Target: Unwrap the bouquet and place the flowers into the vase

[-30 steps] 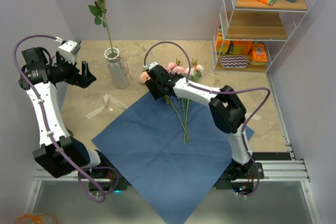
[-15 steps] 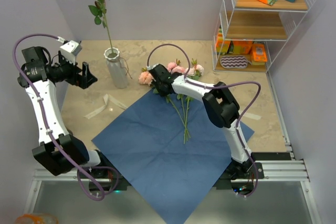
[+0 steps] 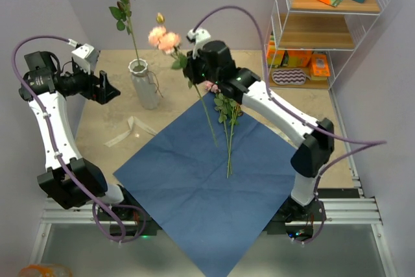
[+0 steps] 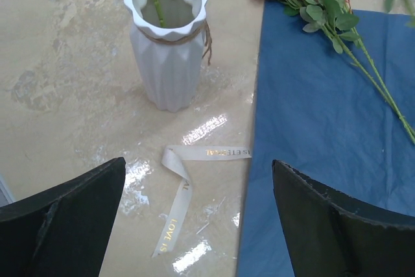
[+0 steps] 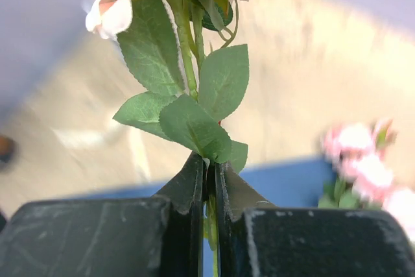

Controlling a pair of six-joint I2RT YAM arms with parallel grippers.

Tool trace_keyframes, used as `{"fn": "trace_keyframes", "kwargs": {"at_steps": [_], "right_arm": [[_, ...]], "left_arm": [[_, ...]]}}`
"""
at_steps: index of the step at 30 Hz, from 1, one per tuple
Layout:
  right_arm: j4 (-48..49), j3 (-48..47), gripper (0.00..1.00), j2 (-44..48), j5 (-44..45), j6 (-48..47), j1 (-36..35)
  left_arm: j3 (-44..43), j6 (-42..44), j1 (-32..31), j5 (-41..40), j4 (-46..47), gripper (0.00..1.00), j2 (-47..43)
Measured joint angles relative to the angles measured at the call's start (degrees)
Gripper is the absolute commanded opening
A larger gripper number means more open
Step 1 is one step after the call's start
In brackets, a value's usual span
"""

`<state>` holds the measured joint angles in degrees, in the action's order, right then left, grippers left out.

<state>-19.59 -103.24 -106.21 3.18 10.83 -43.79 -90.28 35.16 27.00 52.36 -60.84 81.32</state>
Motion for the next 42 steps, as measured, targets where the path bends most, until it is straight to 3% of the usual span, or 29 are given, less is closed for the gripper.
{"fn": "trace_keyframes", "kwargs": {"at_steps": [6, 12, 15, 23, 31, 42], "right_arm": [[7.8, -4.6, 0.0, 9.9, -4.8, -0.4, 0.2], [32.9, 3.3, 0.0, 16.9, -10.0, 0.6, 0.0], [45.5, 1.2, 0.0, 12.8, -11.1, 1.4, -0.1], [71.3, -15.6, 0.0, -13.6, -15.4, 2.0, -0.3], [72.0, -32.0, 0.0, -30.1, -16.9, 0.7, -1.0], [73.6, -35.3, 0.0, -28.2, -19.3, 0.8, -1.2]], "left_arm": [[-0.2, -6.6, 0.1, -0.3, 5.6, 0.99, -0.2], [2.2, -14.7, 0.8, -3.5, 14.5, 0.99, -1.2], [2.8, -16.5, 1.0, -4.9, 16.6, 0.99, -1.4], [4.1, -17.6, 1.1, -5.3, 18.4, 0.99, -1.4], [6.8, -17.5, 1.2, -5.0, 20.5, 0.99, -1.6], [7.7, -16.5, 1.2, -4.1, 20.9, 0.99, -1.6]]}}
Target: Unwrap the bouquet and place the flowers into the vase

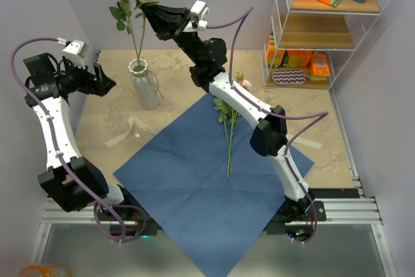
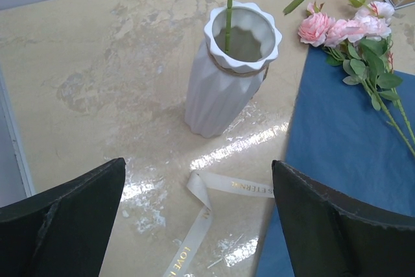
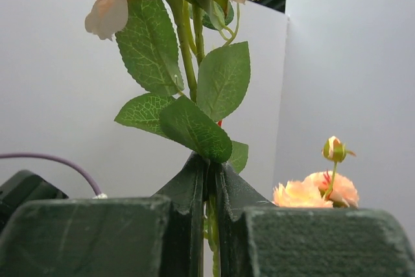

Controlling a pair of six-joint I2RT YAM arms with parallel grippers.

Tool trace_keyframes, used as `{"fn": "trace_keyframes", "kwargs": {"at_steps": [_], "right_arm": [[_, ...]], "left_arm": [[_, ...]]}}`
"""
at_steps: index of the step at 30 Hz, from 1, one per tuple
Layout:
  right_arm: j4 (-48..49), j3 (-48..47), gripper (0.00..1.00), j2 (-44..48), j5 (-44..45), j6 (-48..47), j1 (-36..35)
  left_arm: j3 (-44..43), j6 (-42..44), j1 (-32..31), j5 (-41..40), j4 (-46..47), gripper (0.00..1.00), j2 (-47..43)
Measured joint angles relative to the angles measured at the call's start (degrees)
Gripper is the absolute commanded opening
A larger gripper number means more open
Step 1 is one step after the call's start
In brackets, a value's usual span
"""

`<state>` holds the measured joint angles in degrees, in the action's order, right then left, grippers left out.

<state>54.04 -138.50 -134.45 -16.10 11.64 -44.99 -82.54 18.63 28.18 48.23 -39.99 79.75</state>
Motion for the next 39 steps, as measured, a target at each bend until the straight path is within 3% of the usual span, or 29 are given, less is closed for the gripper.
{"fn": "trace_keyframes", "kwargs": {"at_steps": [18, 30, 31, 34, 36, 39], "right_arm": [[0.6, -1.3, 0.0, -2.6, 0.6, 0.0, 0.0], [-1.4, 6.9, 0.0, -3.3, 1.4, 0.1, -0.4], [-1.8, 6.9, 0.22, -3.5, 1.7, 0.1, -0.5], [-5.5, 5.5, 0.36, -4.6, 2.7, 0.1, -1.2], [-9.8, 4.8, 0.97, -5.0, 3.8, -0.7, -1.9], [-16.2, 4.9, 0.99, -4.9, 5.7, -2.1, -2.8]], "left_arm": [[0.9, 0.0, 0.0, 0.5, 0.1, 0.99, 0.0], [0.9, -1.1, 0.0, 2.2, 1.7, 0.99, 0.0], [0.9, -1.1, 0.0, 2.4, 1.8, 0.99, 0.0], [0.9, -1.1, 0.0, 2.6, 1.8, 0.99, 0.0], [0.9, -1.1, 0.0, 2.6, 1.8, 0.99, -0.1], [0.9, -1.2, 0.0, 2.6, 1.7, 0.99, -0.4]]}}
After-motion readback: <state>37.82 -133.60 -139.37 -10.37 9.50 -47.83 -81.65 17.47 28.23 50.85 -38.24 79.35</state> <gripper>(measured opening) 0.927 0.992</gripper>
